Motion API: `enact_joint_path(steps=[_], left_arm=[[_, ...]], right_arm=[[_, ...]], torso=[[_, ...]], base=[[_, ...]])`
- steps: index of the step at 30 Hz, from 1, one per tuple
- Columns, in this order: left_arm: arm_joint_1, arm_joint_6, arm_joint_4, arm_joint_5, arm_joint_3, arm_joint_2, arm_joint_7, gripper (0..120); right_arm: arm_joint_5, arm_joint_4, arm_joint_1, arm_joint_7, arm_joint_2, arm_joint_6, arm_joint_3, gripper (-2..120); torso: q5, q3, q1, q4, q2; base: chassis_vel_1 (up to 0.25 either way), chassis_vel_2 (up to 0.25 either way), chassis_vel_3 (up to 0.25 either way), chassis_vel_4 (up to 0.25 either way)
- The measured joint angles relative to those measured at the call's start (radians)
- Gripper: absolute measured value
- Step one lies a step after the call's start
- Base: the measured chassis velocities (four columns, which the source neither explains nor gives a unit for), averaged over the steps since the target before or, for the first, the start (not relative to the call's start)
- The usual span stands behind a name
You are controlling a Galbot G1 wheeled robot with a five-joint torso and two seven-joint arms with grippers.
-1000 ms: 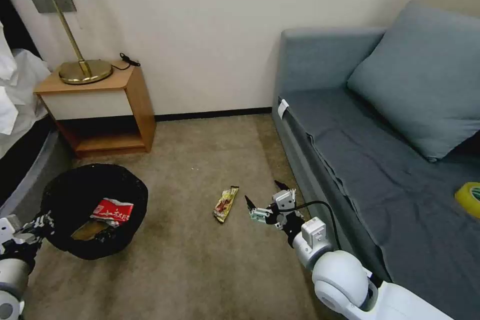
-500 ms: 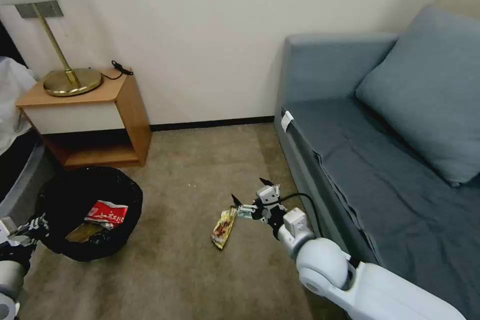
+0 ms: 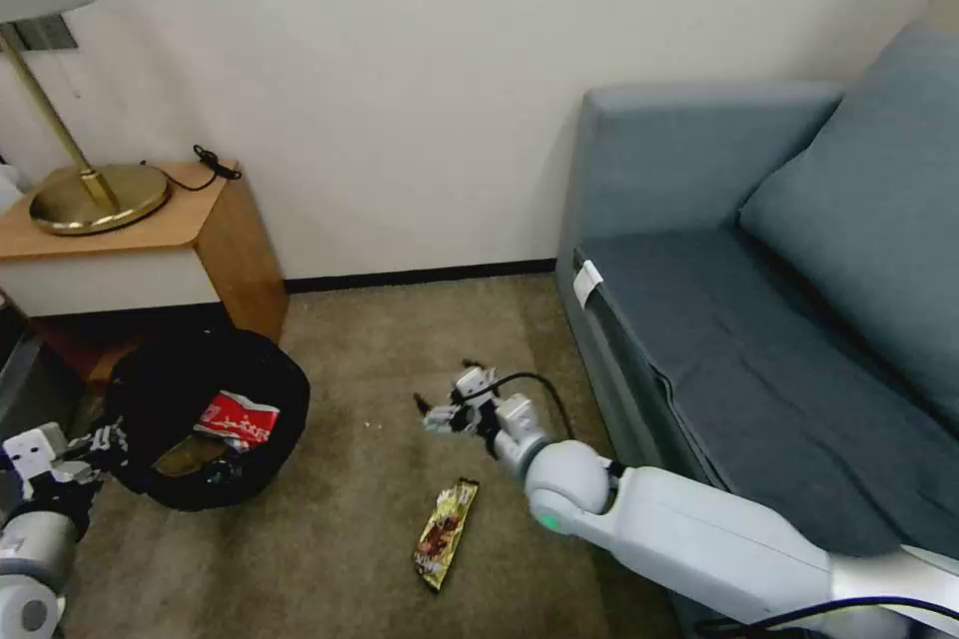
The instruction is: Pick up the trash bin, then pick up the garbage on the floor and place it into the trash bin.
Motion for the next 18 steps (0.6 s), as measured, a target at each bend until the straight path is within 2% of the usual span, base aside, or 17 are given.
enact_joint_path(steps=[2, 4, 5, 9, 14, 18], left_arm=[[0.000, 0.000, 0.000, 0.000, 0.002, 0.001, 0.000, 5], [0.001, -0.002, 0.000, 0.000, 0.004, 0.004, 0.001, 5], [0.001, -0.002, 0.000, 0.000, 0.004, 0.004, 0.001, 5], [0.001, -0.011, 0.009, -0.001, 0.011, 0.013, 0.008, 5], [0.000, -0.018, 0.016, 0.001, 0.025, 0.018, 0.012, 5], [-0.001, -0.023, 0.019, 0.009, 0.038, 0.019, 0.016, 5]], right_arm=[[0.026, -0.016, 0.005, 0.001, 0.012, -0.031, -0.009, 100], [0.075, -0.036, 0.013, 0.009, 0.030, -0.100, -0.017, 100], [0.075, -0.036, 0.013, 0.009, 0.030, -0.100, -0.017, 100], [0.188, -0.092, 0.019, 0.010, 0.059, -0.217, -0.024, 100], [0.295, -0.175, 0.019, 0.012, 0.115, -0.301, -0.013, 100], [0.315, -0.238, 0.020, 0.001, 0.151, -0.332, -0.003, 100]], torso=[[0.0000, 0.000, 0.000, 0.0001, 0.000], [0.0001, 0.000, 0.000, 0.0003, 0.000], [0.0001, 0.000, 0.000, 0.0003, 0.000], [0.0000, 0.000, 0.000, 0.0001, 0.000], [0.0001, 0.000, 0.000, 0.0000, 0.000], [0.0001, 0.000, 0.000, 0.0003, 0.000]], base=[[0.061, -0.052, -0.059, 0.073], [0.062, -0.048, -0.054, 0.063], [0.062, -0.048, -0.049, 0.054], [0.000, 0.000, 0.000, 0.000], [0.000, 0.000, 0.000, 0.000], [0.000, 0.000, 0.000, 0.000]])
